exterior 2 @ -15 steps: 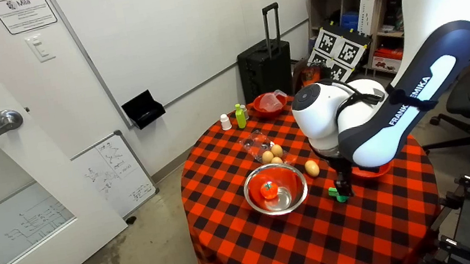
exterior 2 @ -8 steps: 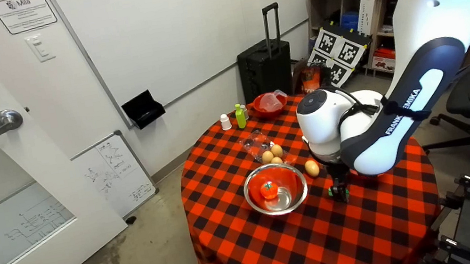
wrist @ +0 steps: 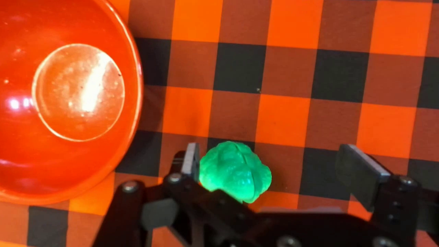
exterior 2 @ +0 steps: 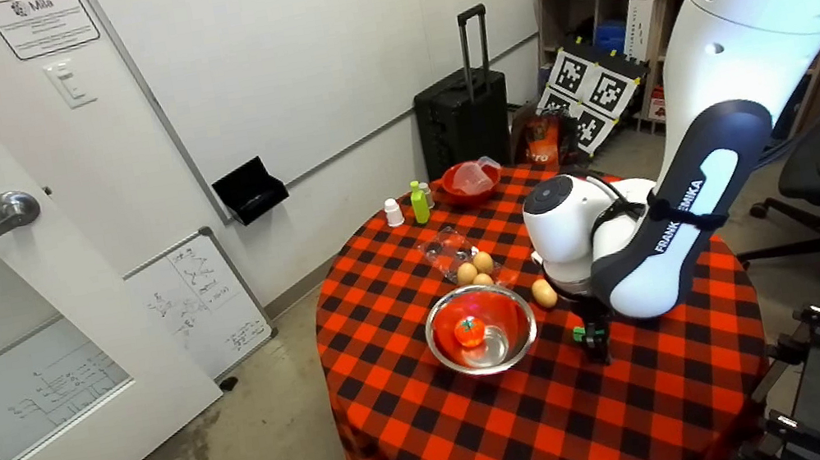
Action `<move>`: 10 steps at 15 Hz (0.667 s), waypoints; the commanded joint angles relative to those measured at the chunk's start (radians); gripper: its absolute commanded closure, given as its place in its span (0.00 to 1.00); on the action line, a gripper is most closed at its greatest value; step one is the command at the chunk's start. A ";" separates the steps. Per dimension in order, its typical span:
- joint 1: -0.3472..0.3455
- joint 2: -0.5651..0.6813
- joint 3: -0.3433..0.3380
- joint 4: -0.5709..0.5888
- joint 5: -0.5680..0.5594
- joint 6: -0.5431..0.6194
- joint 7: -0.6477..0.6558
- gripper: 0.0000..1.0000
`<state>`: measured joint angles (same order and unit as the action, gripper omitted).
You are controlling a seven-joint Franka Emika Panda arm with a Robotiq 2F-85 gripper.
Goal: Put the broccoli in the empty orange bowl
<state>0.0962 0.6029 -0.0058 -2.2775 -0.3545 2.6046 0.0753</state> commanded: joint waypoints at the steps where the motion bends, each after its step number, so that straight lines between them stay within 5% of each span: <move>1: 0.018 0.061 -0.022 0.053 0.008 0.014 -0.040 0.00; 9: 0.028 0.126 -0.032 0.108 0.012 0.006 -0.054 0.00; 10: 0.028 0.130 -0.033 0.111 0.014 0.006 -0.053 0.14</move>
<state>0.1086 0.7060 -0.0224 -2.1943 -0.3546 2.6053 0.0444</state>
